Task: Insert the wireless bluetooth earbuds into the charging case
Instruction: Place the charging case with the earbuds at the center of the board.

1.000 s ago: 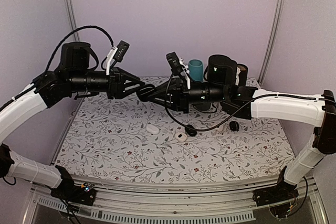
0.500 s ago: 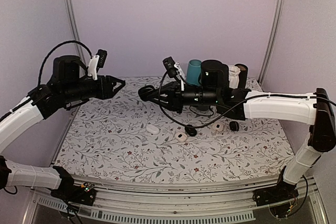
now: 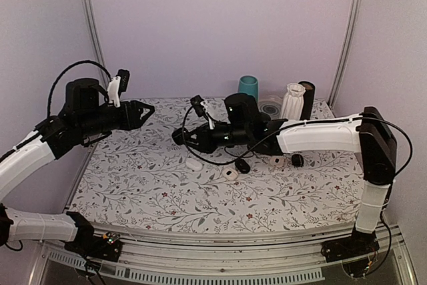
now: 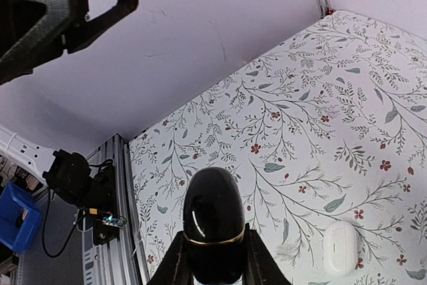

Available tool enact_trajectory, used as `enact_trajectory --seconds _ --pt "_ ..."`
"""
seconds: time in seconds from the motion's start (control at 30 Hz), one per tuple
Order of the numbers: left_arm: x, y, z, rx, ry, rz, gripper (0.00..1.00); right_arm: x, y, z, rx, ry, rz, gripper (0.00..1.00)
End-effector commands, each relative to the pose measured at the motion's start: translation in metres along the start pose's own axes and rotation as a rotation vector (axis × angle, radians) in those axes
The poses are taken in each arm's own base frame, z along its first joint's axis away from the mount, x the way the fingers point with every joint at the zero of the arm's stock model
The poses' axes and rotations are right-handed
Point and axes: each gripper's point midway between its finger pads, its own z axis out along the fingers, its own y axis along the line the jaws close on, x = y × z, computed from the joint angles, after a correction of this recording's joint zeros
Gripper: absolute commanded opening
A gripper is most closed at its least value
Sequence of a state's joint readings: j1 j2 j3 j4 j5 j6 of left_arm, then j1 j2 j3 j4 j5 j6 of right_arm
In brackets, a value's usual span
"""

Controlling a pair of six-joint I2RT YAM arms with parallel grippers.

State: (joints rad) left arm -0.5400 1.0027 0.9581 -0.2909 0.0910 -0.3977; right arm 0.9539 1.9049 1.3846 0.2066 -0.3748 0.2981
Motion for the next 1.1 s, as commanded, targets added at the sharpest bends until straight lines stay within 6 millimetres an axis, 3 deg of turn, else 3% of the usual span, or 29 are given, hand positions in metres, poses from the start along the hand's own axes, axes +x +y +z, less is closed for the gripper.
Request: enact_trajectory --seconds 0.0,0.57,0.9,1.07 --pt "-0.009 0.003 -0.006 -0.012 -0.036 -0.003 0.51 0.001 -0.014 0.020 0.024 0.018 0.051 0.10" --pt "-0.015 0.000 -0.005 0.004 -0.056 0.008 0.51 0.079 -0.064 0.090 0.061 0.195 0.259 0.16" --pt "-0.015 -0.001 0.000 0.018 -0.057 0.015 0.51 0.125 -0.082 0.108 0.092 0.270 0.350 0.18" --pt "-0.015 -0.002 0.001 0.024 -0.052 0.015 0.51 0.130 -0.084 0.108 0.117 0.279 0.356 0.32"
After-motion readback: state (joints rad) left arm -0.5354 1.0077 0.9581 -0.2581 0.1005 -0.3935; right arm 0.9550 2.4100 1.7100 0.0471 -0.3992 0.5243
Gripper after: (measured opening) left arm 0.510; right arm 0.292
